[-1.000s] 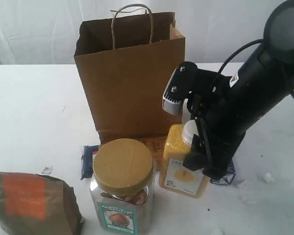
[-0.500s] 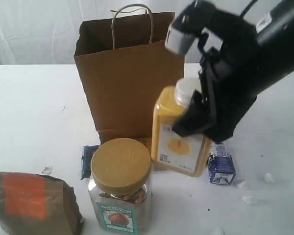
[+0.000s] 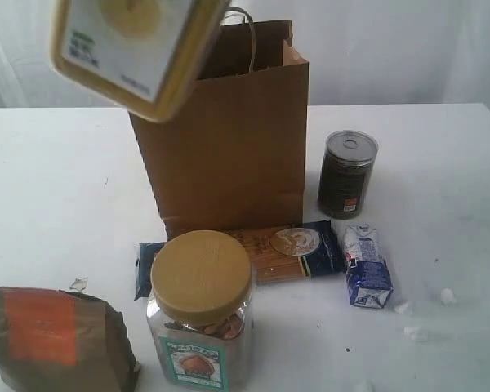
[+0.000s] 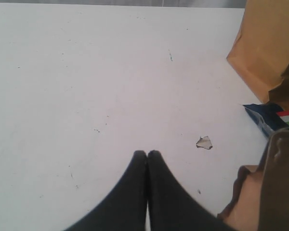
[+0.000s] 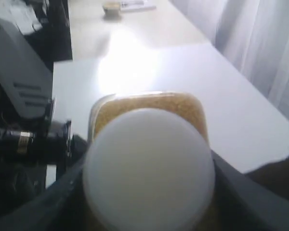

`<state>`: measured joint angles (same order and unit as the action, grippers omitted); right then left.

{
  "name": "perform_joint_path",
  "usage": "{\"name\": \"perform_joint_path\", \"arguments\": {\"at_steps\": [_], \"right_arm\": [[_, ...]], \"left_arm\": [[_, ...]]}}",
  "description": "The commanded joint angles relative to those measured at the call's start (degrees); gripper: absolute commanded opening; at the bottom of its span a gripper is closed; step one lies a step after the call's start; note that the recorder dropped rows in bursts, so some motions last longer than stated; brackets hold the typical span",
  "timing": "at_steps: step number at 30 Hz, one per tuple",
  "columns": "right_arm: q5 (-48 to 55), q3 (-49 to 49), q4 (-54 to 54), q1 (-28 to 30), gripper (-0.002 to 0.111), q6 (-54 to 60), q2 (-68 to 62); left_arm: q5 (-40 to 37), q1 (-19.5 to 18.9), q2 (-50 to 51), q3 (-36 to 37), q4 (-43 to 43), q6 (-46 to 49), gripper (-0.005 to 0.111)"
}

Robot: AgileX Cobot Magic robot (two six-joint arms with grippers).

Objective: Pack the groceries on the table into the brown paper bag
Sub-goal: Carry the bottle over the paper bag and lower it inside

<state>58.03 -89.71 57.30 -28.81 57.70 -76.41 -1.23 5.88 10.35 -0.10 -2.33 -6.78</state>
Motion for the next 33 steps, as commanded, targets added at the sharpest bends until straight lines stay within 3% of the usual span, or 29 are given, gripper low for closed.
{"name": "perform_joint_path", "arguments": {"at_steps": [1,6,17,23,33], "right_arm": [[-13.02,-2.31,15.59,-0.14,0.0,7.01,-4.52],[-19.62,-4.07,27.62,-0.14,0.0,14.3,-9.1],[-42.42,-4.47,26.61,-0.14,0.0,24.56,-15.2],[-35.49,-4.14,25.03,-0.14,0.0,24.54,-18.77],[-36.79,-3.52,16.44,-0.14,0.0,24.54,-22.04]], "left_arm": [[-0.33,0.01,-0.32,0.1,-0.58,-0.32,0.0],[-0.33,0.01,-0.32,0.1,-0.58,-0.32,0.0],[-0.33,0.01,-0.32,0.1,-0.58,-0.32,0.0],[-0.33,0.01,-0.32,0.1,-0.58,-0.32,0.0],[-0.33,0.01,-0.32,0.1,-0.58,-0.32,0.0]]}}
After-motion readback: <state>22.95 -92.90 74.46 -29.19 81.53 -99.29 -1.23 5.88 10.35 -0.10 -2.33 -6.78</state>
